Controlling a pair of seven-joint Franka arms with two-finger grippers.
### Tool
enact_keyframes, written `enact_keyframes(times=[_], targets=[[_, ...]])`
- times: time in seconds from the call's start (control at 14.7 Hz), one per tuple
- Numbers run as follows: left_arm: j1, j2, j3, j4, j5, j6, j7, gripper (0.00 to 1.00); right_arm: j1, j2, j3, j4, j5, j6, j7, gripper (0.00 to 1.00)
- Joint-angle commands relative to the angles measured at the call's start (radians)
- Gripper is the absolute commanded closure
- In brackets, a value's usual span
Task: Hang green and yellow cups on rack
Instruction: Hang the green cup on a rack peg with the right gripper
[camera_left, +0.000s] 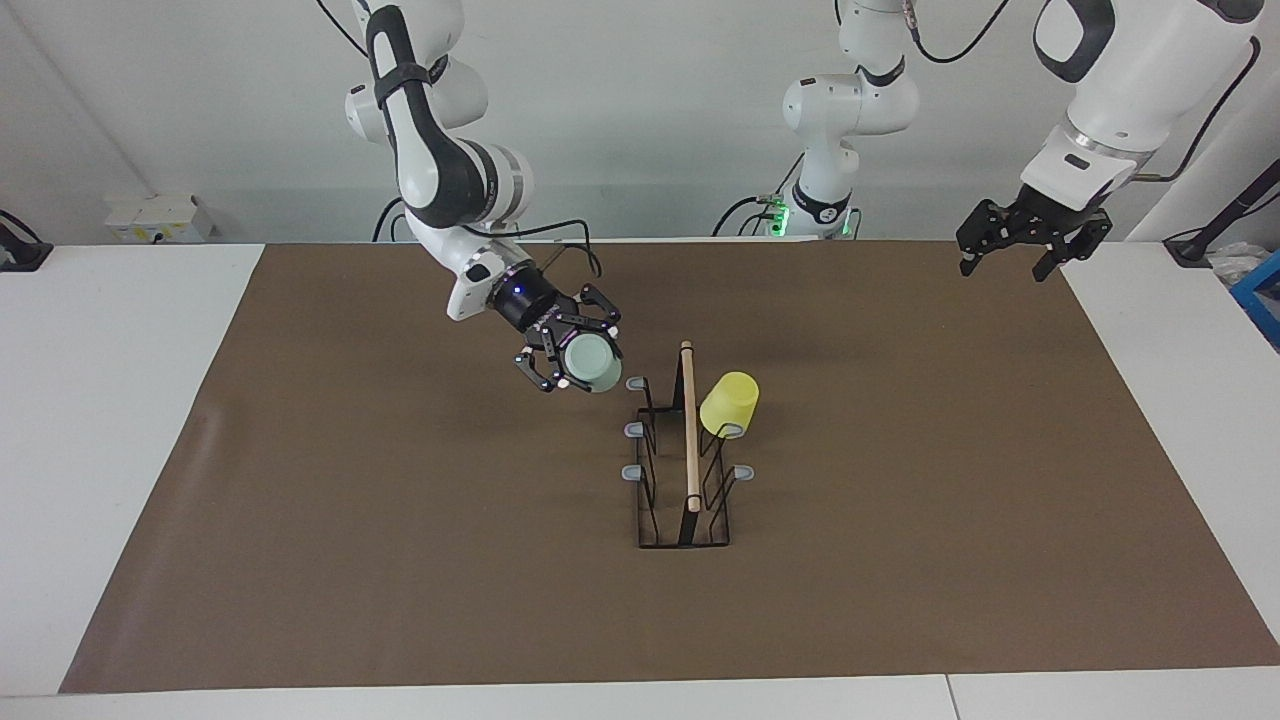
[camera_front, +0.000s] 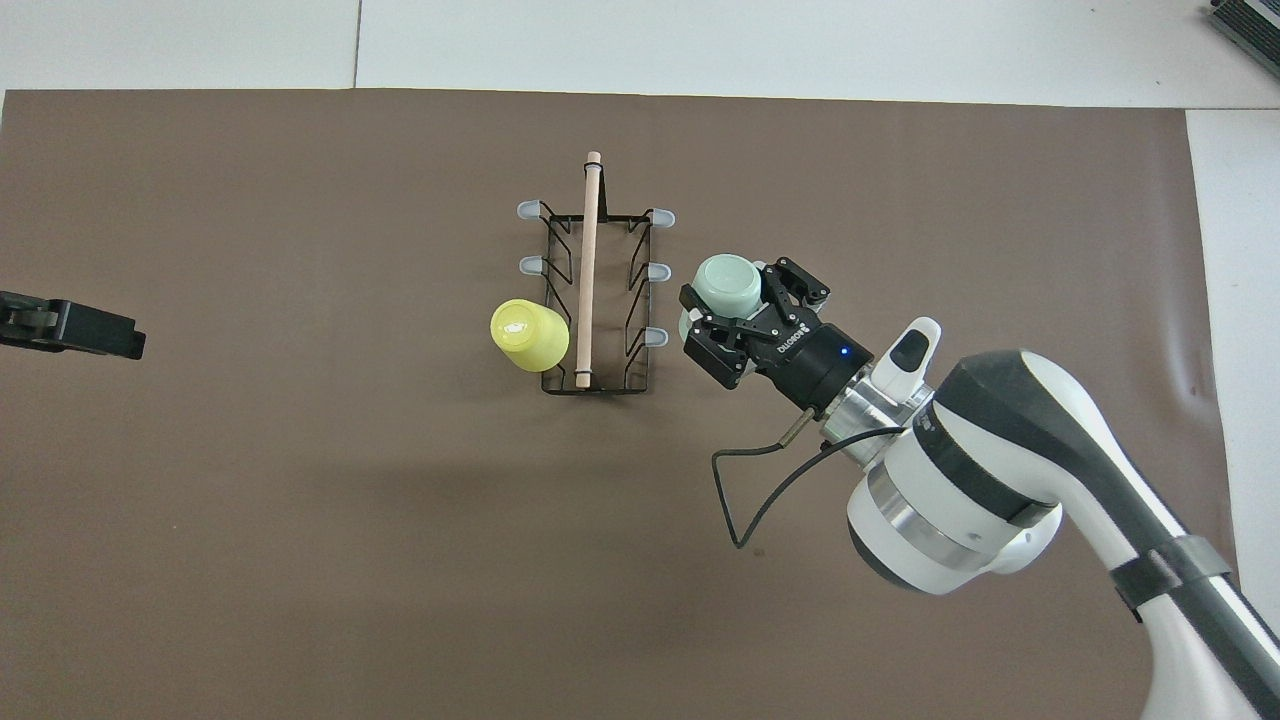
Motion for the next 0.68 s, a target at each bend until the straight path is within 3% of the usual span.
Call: enact_keyframes(times=[0.0, 0.61], targets=[[-0.004, -0.021, 0.005, -0.022, 0.007, -0.003, 0.002, 0.0, 0.013, 0.03, -0.001, 0.006, 0.103, -0.038, -0.07, 0.48], [-0.004, -0.021, 0.005, -0.022, 0.007, -0.005, 0.002, 0.0, 0.049, 0.061, -0.001, 0.029, 0.185, -0.033, -0.116, 0.48]])
